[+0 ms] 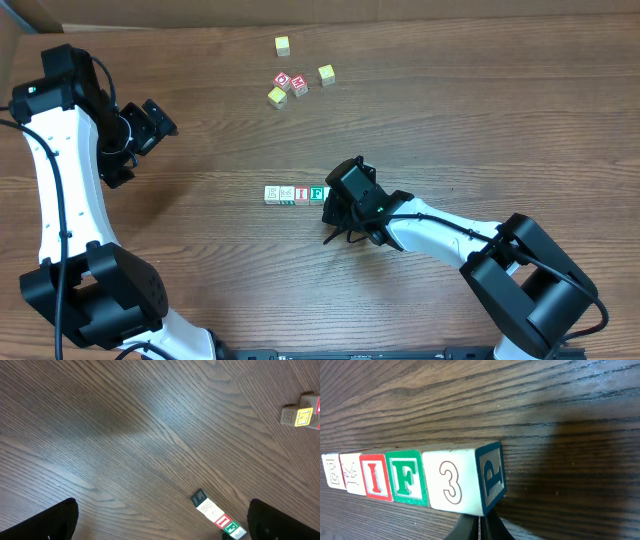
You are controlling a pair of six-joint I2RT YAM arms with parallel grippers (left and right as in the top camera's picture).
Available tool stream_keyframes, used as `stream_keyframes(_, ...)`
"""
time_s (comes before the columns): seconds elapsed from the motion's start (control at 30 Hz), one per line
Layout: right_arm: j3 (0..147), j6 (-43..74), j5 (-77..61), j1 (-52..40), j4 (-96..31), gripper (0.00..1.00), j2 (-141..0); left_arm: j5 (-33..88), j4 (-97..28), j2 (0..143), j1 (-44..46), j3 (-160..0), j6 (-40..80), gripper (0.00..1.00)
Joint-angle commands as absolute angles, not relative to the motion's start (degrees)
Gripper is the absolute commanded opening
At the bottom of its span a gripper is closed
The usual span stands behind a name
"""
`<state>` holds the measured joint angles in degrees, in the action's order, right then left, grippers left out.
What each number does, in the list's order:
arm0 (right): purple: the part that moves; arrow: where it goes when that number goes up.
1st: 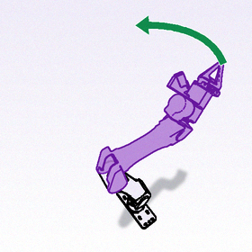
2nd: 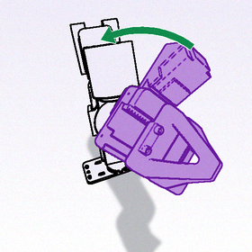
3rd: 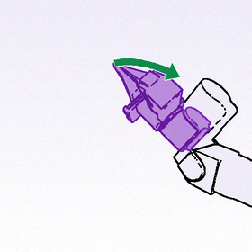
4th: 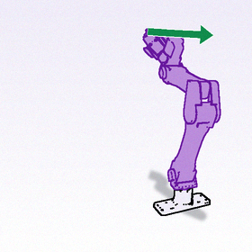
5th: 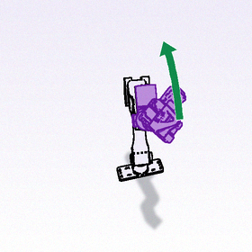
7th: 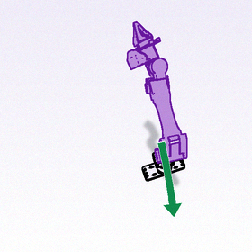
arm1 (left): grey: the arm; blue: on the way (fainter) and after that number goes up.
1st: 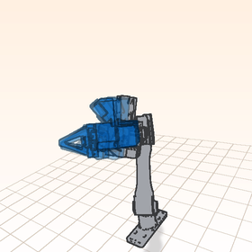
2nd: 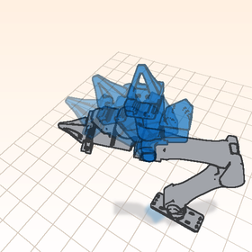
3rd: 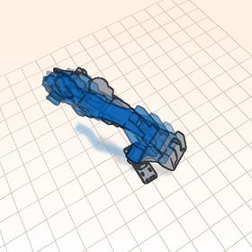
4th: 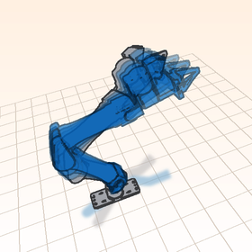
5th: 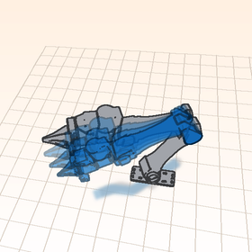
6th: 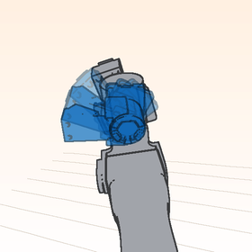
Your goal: Flip 5 blocks
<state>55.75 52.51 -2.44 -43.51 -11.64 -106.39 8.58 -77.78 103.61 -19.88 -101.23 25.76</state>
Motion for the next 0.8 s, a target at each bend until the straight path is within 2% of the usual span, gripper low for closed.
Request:
stream_keyframes(0.0, 55.5, 52.8, -1.6, -43.6, -11.4, 0.06, -106.8, 8.4, -77.6, 102.8, -19.8, -102.3, 25.7, 1.0)
stream_keyframes(0.2, 55.5, 52.7, -3.6, -43.6, -11.4, 0.08, -106.8, 8.4, -77.6, 102.8, -19.8, -102.3, 25.7, 1.0)
stream_keyframes(0.37, 56.4, 52.1, -11.2, -43.5, -11.6, 0.08, -106.3, 8.4, -77.6, 102.8, -19.8, -102.3, 25.7, 1.0)
stream_keyframes(0.77, 58.2, 44.7, -5.4, -43.0, -20.9, 0.09, -99.4, 8.4, -77.6, 102.8, -19.8, -102.3, 25.7, 1.0)
